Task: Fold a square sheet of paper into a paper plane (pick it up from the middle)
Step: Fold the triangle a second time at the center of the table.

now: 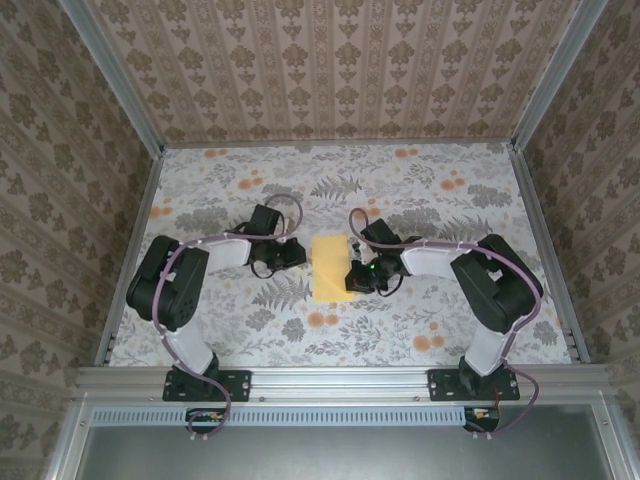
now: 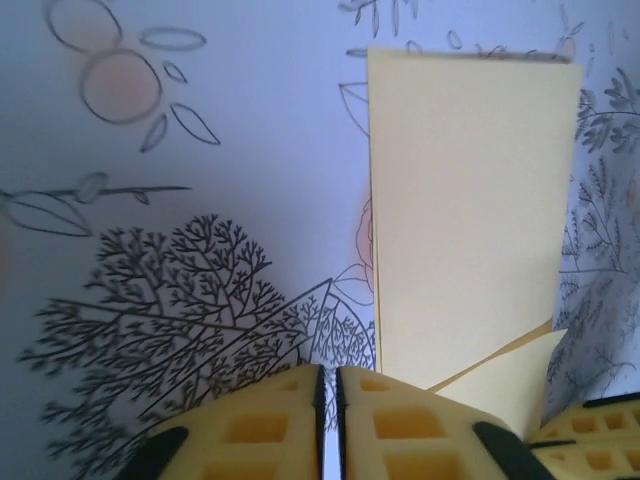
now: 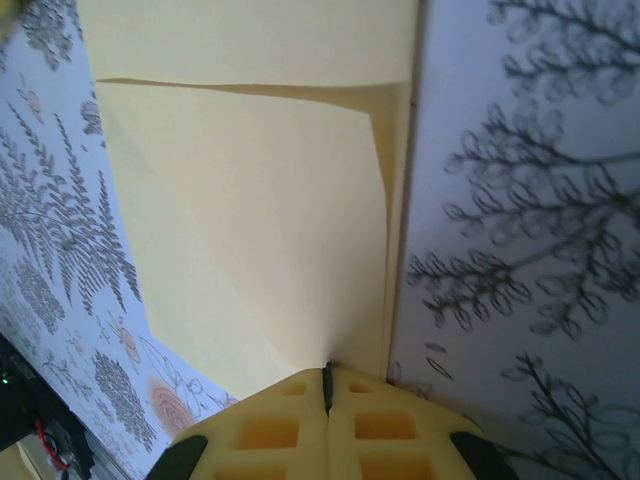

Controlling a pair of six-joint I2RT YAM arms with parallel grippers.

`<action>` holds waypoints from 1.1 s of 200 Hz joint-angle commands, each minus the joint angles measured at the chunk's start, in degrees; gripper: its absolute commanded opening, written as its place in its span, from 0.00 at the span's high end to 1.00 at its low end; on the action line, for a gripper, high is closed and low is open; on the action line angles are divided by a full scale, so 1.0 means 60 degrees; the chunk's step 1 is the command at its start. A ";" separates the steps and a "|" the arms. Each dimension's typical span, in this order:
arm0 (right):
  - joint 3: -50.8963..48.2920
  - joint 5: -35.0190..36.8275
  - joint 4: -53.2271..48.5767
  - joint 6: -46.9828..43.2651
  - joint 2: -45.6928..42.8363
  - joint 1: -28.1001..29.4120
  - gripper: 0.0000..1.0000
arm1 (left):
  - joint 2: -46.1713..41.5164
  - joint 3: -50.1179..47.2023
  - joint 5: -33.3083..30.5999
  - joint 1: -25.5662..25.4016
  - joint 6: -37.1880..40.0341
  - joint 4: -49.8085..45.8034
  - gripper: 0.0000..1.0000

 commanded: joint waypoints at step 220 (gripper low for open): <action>0.1715 -0.0295 -0.0097 -0.2964 0.0891 -0.0929 0.52 | -0.2443 -0.1399 -0.0676 -0.0842 -0.1794 0.0528 0.00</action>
